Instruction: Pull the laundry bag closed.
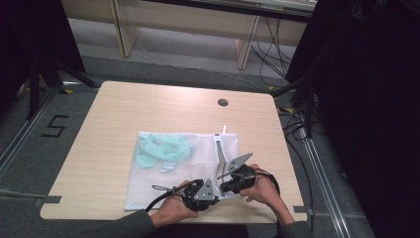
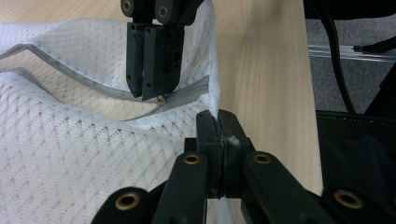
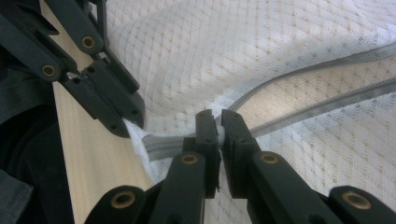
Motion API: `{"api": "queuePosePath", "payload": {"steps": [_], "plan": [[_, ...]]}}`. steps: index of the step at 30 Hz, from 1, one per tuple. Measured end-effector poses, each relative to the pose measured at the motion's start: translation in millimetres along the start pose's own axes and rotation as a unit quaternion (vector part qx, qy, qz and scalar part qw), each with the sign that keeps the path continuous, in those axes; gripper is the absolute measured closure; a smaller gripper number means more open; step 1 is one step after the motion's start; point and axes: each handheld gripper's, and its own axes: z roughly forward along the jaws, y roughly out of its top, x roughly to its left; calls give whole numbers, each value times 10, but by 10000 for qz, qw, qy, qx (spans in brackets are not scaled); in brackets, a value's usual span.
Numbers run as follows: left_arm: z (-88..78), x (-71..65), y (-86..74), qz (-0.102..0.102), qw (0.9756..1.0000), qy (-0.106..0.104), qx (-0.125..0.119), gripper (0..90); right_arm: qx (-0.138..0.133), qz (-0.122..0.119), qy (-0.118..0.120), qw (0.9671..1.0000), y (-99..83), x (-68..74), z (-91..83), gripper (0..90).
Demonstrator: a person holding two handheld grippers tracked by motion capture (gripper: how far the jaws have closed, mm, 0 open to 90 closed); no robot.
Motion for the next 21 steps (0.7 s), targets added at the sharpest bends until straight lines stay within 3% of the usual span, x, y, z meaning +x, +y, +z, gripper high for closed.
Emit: {"api": "queuePosePath", "payload": {"steps": [16, 17, 18, 21], "plan": [[-9, -2, -1, -7, 10000, -38, 9, 887, 27, -45, -67, 10000, 40, -65, 35, 866], [-11, -2, 0, 7, 10000, -32, 18, 887, -5, -163, -110, 9998, 43, -91, 39, 866], [-8, -2, 0, -11, 10000, -40, 8, 887, 29, -60, -91, 9999, 43, -86, 34, 866], [-6, -5, -2, 0, 10000, -47, 19, 887, 15, -54, -102, 9999, 50, -92, 41, 866]]}}
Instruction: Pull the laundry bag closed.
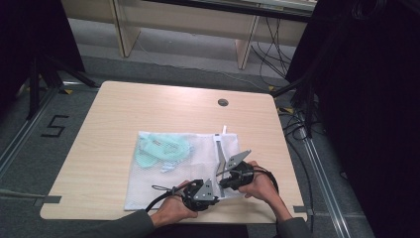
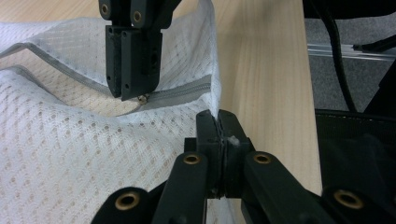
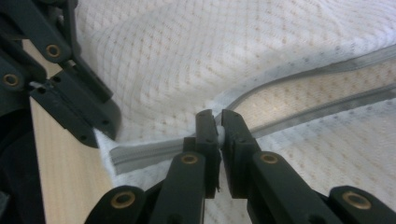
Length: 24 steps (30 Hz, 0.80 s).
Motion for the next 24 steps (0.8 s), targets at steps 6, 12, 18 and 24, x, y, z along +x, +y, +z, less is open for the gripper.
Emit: {"api": "queuePosePath", "payload": {"steps": [6, 12, 18, 24], "plan": [[-2, 2, 0, 40, 10000, 8, 40, 886, -15, -138, -81, 9999, 27, -46, 8, 866], [4, -5, 3, -10, 10000, -10, -7, 886, -3, -182, -159, 9997, 43, -86, 16, 866], [0, -3, 1, -5, 10000, 2, 11, 886, -10, -259, -161, 9995, 65, -129, 34, 866], [-7, 5, 4, 92, 10000, -1, 37, 887, 42, -150, -264, 9995, 70, -143, 23, 866]]}}
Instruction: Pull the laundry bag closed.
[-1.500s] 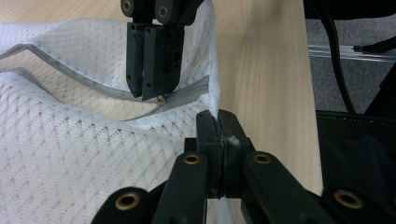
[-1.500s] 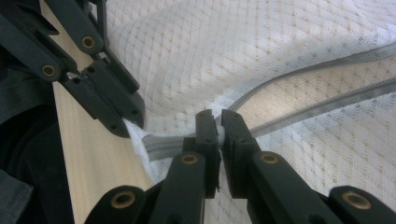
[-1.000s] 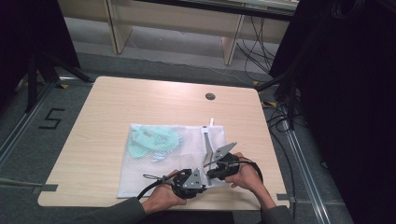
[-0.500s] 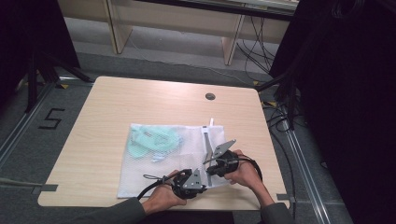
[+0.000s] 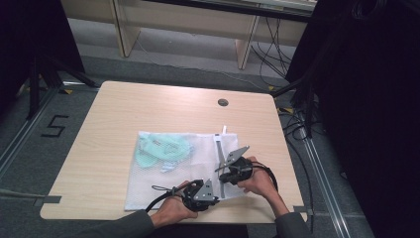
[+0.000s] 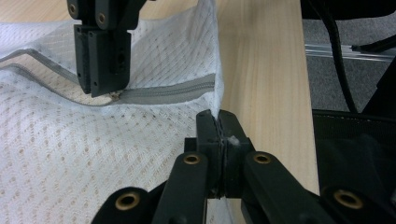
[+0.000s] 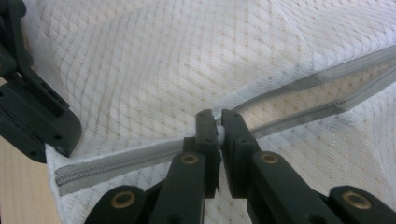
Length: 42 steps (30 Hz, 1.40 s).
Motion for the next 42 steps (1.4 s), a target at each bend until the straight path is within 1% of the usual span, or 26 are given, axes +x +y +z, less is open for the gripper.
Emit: {"api": "queuePosePath", "payload": {"steps": [1, 4, 6, 7, 8, 10, 11, 12, 13, 15, 16, 18, 20, 21, 23, 24, 26, 27, 28, 29, 33, 34, 37, 40, 41, 42], "plan": [[1, -9, -4, -46, 10000, -3, 1, 887, -41, -26, 6, 10000, 0, -8, 5, 866], [4, -16, -2, -56, 10000, 9, -24, 887, -54, -34, -23, 10000, 3, -28, 9, 866], [5, -14, -3, -65, 10000, -28, -11, 887, -44, -28, -29, 10000, 6, -39, 7, 866], [3, -15, -3, -51, 10000, 2, -17, 887, -38, -25, -55, 10000, 8, -44, 5, 866], [2, -13, -1, -67, 10000, -17, -12, 887, -39, 0, -25, 10000, 8, -55, 13, 866], [1, -10, 1, -86, 10000, -7, -28, 887, -41, -41, -91, 9999, 13, -70, 9, 866], [8, -14, -1, -134, 9999, 21, -88, 887, -43, -23, -53, 10000, 13, -79, 9, 866], [6, -10, -1, -152, 9998, 24, -91, 887, -77, -83, -25, 9999, 15, -97, 16, 866], [-3, 0, 3, -135, 9999, -7, -46, 887, -74, 42, -49, 10000, 13, -86, 18, 866], [-2, -5, 5, -132, 9999, -19, -57, 887, -109, -88, -71, 9999, 19, -106, 24, 866], [4, -14, 3, -143, 9999, -3, -81, 888, -98, 10, -95, 9999, 16, -98, 20, 866], [1, -12, 4, -90, 10000, -16, -20, 887, -108, 26, -109, 9999, 14, -117, 23, 866], [11, -12, 3, -121, 9999, -35, -49, 887, -110, 43, -90, 9999, 15, -125, 24, 866], [12, -13, -1, -152, 9999, -41, -59, 887, -96, 21, -102, 9999, 20, -124, 23, 866], [3, -12, -3, -117, 9999, -40, -15, 887, -68, 5, -120, 9999, 38, -123, 29, 866], [6, -14, -2, -108, 9999, -14, -41, 887, -46, 8, -141, 9999, 46, -126, 27, 866], [8, -11, -4, -170, 9998, -34, -60, 887, -77, -85, -111, 9999, 57, -152, 38, 866], [4, -7, -5, -187, 9998, -51, -59, 888, -62, -21, -146, 9999, 57, -147, 33, 866], [0, -8, -3, -191, 9998, -53, -58, 888, -65, -40, -134, 9999, 60, -156, 38, 866], [0, -10, -1, -198, 9998, -63, -65, 888, -64, 18, -164, 9998, 63, -156, 39, 866], [7, -28, 3, -194, 9997, -96, -78, 888, -80, 26, -229, 9997, 65, -195, 44, 866], [-2, -13, 7, -119, 9999, -74, -12, 888, -80, 26, -229, 9997, 65, -195, 44, 866], [3, -19, 5, -219, 9997, -113, -82, 888, -74, 46, -219, 9997, 76, -205, 51, 866], [-7, -9, 11, -156, 9998, -100, -23, 888, -72, 21, -247, 9997, 91, -219, 54, 866], [3, -22, 10, -188, 9997, -109, -91, 888, -45, 4, -288, 9996, 94, -227, 51, 866], [5, -24, 8, -182, 9997, -136, -105, 888, -83, 56, -261, 9996, 92, -240, 57, 866]]}}
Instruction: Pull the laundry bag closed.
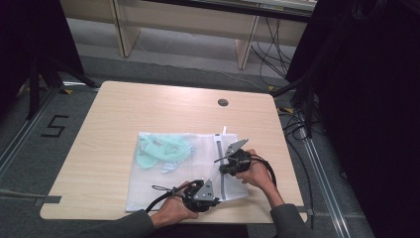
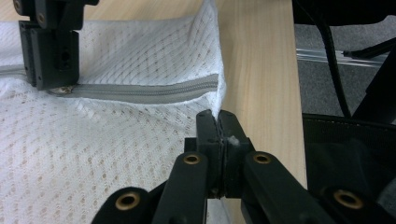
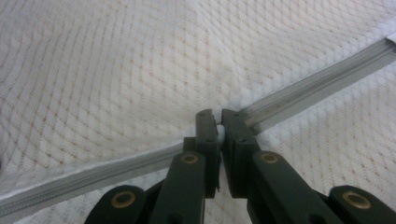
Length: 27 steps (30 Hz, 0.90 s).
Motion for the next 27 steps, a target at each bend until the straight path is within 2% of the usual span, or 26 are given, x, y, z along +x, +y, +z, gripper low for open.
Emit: {"api": "queuePosePath", "payload": {"steps": [1, 4, 7, 11, 13, 15, 18, 20, 21, 22, 24, 26, 27], "plan": [[-9, -4, 3, 15, 10000, 32, 18, 888, -4, -57, -19, 10000, 1, -18, 2, 866], [-9, -8, 10, -19, 10000, 35, -14, 888, -16, 17, -92, 10000, -1, -42, -1, 866], [-9, -11, 11, -12, 10000, 41, 1, 888, -75, 60, -71, 9999, -4, -63, 13, 866], [-6, -10, 10, -28, 10000, 16, 7, 888, -71, -15, -92, 9999, 13, -88, 20, 866], [-3, -13, 12, -50, 10000, 0, 1, 888, -38, 42, -90, 9999, 23, -94, 22, 866], [-11, -11, 12, 15, 10000, 2, 43, 888, -53, 46, -183, 9998, 29, -109, 31, 866], [-9, -23, 16, 21, 10000, -21, 33, 887, -41, -2, -174, 9998, 36, -141, 30, 866], [-6, -29, 20, -4, 10000, -40, 14, 888, -71, 133, -220, 9996, 34, -138, 34, 866], [-8, -28, 18, -3, 10000, -37, 18, 888, -71, 133, -220, 9996, 34, -138, 34, 866], [-10, -23, 18, 12, 10000, -33, 26, 888, -26, 30, -180, 9998, 44, -160, 30, 866], [-8, -24, 21, 7, 10000, -34, 32, 887, -47, 117, -232, 9997, 45, -157, 37, 866], [-3, -34, 19, -23, 10000, -58, 11, 888, -85, 96, -247, 9996, 48, -173, 46, 866], [-5, -32, 20, 30, 10000, -40, 40, 888, -57, 118, -285, 9995, 50, -180, 46, 866]]}}
